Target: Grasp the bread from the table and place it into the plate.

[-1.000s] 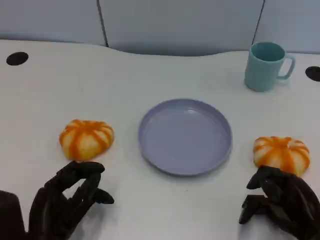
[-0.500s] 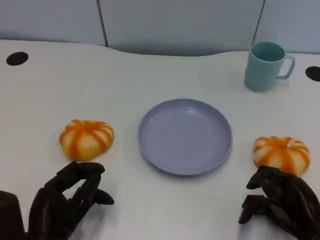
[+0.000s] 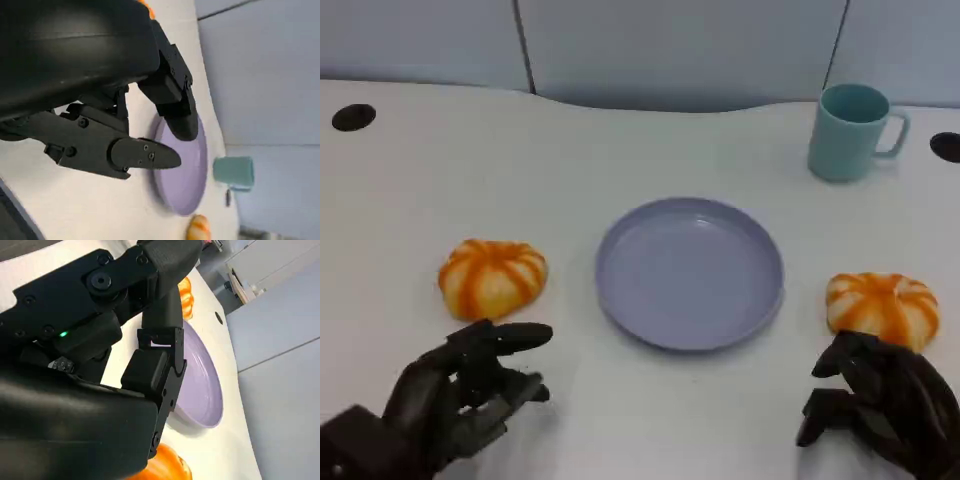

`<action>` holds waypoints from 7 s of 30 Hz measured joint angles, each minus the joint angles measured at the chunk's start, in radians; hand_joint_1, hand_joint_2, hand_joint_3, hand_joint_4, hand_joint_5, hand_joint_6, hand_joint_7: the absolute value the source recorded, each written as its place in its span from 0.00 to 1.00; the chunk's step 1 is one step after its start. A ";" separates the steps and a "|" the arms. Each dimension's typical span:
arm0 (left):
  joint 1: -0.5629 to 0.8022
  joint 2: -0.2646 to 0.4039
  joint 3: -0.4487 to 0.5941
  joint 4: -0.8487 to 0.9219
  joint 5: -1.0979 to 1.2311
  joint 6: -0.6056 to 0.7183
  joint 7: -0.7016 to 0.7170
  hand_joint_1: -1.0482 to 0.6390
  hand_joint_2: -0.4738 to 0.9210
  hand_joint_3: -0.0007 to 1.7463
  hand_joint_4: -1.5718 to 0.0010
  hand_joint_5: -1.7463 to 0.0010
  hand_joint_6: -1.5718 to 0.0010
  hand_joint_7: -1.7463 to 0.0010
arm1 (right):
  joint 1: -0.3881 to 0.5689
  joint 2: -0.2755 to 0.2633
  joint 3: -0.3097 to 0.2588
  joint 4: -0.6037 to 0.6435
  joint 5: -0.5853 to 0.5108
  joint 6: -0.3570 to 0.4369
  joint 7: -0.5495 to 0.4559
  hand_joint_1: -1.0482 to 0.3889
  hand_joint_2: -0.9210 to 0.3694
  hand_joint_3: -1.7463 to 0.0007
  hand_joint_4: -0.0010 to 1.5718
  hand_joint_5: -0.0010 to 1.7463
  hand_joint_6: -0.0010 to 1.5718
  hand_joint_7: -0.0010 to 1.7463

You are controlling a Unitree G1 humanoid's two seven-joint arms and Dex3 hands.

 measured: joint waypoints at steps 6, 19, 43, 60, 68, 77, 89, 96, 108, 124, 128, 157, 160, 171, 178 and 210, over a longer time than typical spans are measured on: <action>-0.013 0.064 -0.020 -0.001 0.161 -0.154 0.084 0.33 1.00 0.04 0.73 0.71 0.67 1.00 | 0.000 0.008 0.001 -0.007 0.000 0.014 -0.009 0.12 0.11 1.00 0.91 0.47 0.78 0.49; -0.049 0.272 -0.046 -0.202 0.738 -0.136 0.387 0.23 1.00 0.01 0.87 0.84 0.80 1.00 | -0.002 0.012 0.001 -0.009 -0.003 0.011 -0.010 0.12 0.09 1.00 0.91 0.47 0.74 0.53; -0.373 0.424 -0.304 -0.128 0.897 0.274 0.190 0.22 0.94 0.00 0.96 0.96 0.89 1.00 | -0.006 0.016 0.001 0.000 -0.003 0.005 -0.007 0.12 0.09 1.00 0.91 0.47 0.77 0.50; -0.727 0.330 -0.531 0.483 0.932 0.399 0.222 0.22 0.95 0.00 0.98 0.98 0.94 1.00 | -0.004 0.016 0.001 -0.010 -0.003 0.016 -0.018 0.13 0.10 1.00 0.91 0.47 0.76 0.50; -0.871 0.256 -0.593 0.770 0.914 0.349 0.324 0.27 0.89 0.00 0.98 0.99 0.92 0.99 | 0.000 0.013 0.000 -0.011 -0.005 0.014 -0.017 0.12 0.09 1.00 0.91 0.46 0.77 0.50; -0.944 0.200 -0.641 0.909 0.909 0.342 0.365 0.34 0.84 0.00 1.00 1.00 0.92 1.00 | 0.002 0.014 0.000 -0.011 -0.004 0.014 -0.012 0.13 0.10 1.00 0.90 0.47 0.77 0.50; -1.011 0.163 -0.676 0.986 0.882 0.352 0.274 0.36 0.86 0.00 0.98 0.99 0.91 1.00 | 0.012 0.015 0.001 -0.027 -0.002 0.018 -0.020 0.14 0.10 1.00 0.90 0.48 0.77 0.51; -1.021 0.159 -0.656 1.007 0.832 0.364 0.184 0.39 0.86 0.00 0.98 0.99 0.89 0.99 | 0.029 0.015 0.000 -0.052 0.005 0.024 -0.019 0.13 0.10 1.00 0.90 0.49 0.76 0.51; -1.016 0.140 -0.713 1.020 0.859 0.393 0.245 0.35 0.88 0.00 0.96 0.99 0.91 1.00 | 0.078 0.012 0.000 -0.100 0.017 0.039 -0.013 0.13 0.10 1.00 0.89 0.49 0.76 0.52; -0.970 0.125 -0.738 1.031 0.873 0.390 0.445 0.41 0.89 0.00 0.90 0.97 0.85 0.98 | 0.123 -0.002 -0.004 -0.171 0.048 0.091 -0.011 0.13 0.11 1.00 0.87 0.51 0.76 0.53; -0.955 0.122 -0.728 1.031 0.869 0.386 0.493 0.45 0.91 0.01 0.79 0.94 0.77 0.97 | 0.131 -0.003 -0.005 -0.179 0.051 0.092 -0.011 0.12 0.10 1.00 0.88 0.52 0.77 0.53; -0.857 0.120 -0.660 1.027 0.813 0.226 0.853 0.52 1.00 0.18 0.56 0.00 0.66 0.02 | 0.148 -0.006 -0.004 -0.211 0.053 0.116 -0.036 0.11 0.10 1.00 0.87 0.53 0.75 0.55; -0.851 0.121 -0.644 1.027 0.802 0.180 0.892 0.53 1.00 0.23 0.53 0.00 0.64 0.00 | 0.139 -0.006 -0.003 -0.203 0.052 0.115 -0.036 0.12 0.10 1.00 0.87 0.53 0.76 0.55; -0.845 0.142 -0.587 1.014 0.775 0.062 0.961 0.55 0.86 0.40 0.48 0.00 0.60 0.00 | 0.094 -0.006 -0.003 -0.139 0.048 0.097 -0.022 0.13 0.10 1.00 0.89 0.49 0.78 0.49; -0.866 0.169 -0.556 1.003 0.755 0.031 0.976 0.58 0.78 0.44 0.48 0.00 0.61 0.00 | 0.068 -0.003 -0.002 -0.109 0.047 0.084 -0.019 0.13 0.11 1.00 0.89 0.48 0.79 0.48; -1.029 0.028 -0.658 0.966 0.816 -0.058 0.857 0.52 0.68 0.68 0.42 0.00 0.54 0.00 | 0.048 0.017 0.011 -0.070 0.026 0.057 -0.019 0.13 0.11 1.00 0.91 0.47 0.79 0.47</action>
